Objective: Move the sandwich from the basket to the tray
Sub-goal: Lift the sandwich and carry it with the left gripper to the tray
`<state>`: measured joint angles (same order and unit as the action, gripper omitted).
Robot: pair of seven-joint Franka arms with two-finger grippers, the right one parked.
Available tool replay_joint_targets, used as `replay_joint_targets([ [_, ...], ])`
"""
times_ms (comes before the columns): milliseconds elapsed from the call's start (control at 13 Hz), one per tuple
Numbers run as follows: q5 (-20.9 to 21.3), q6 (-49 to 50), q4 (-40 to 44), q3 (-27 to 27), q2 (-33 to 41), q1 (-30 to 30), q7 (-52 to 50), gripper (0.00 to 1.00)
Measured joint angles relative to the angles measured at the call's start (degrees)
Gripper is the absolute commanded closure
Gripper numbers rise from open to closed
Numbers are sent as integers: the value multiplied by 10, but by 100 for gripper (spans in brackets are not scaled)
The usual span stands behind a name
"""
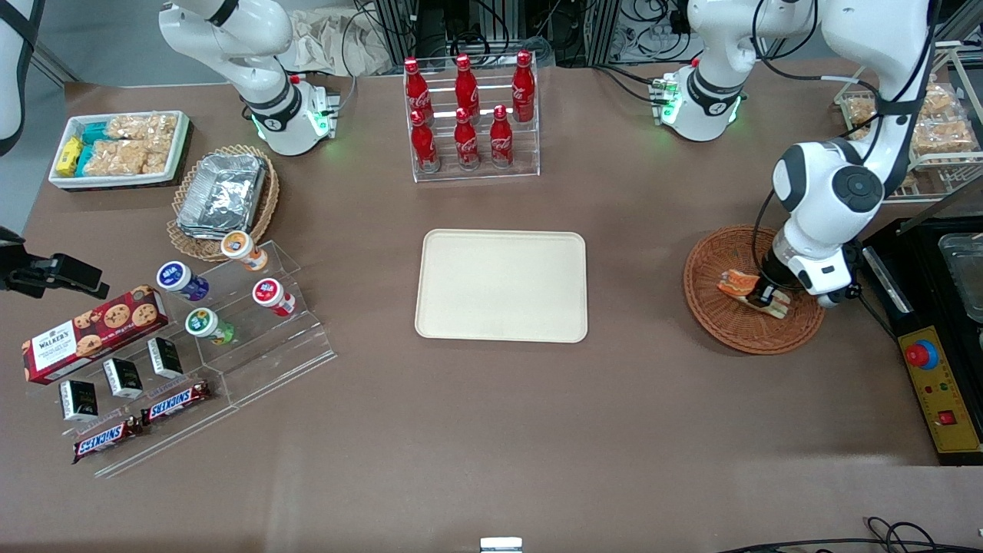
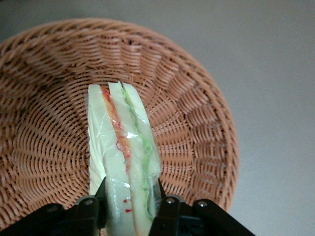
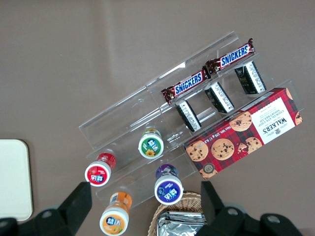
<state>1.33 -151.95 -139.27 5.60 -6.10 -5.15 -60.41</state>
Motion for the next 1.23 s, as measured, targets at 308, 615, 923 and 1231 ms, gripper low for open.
replay_joint_targets([
  [308, 0, 214, 101, -6, 69, -2, 46, 100],
  [615, 0, 457, 287, -51, 86, -5, 95, 100],
  [923, -2, 561, 406, -137, 86, -6, 185, 100],
  [1231, -41, 544, 429, -240, 76, -10, 196, 100],
])
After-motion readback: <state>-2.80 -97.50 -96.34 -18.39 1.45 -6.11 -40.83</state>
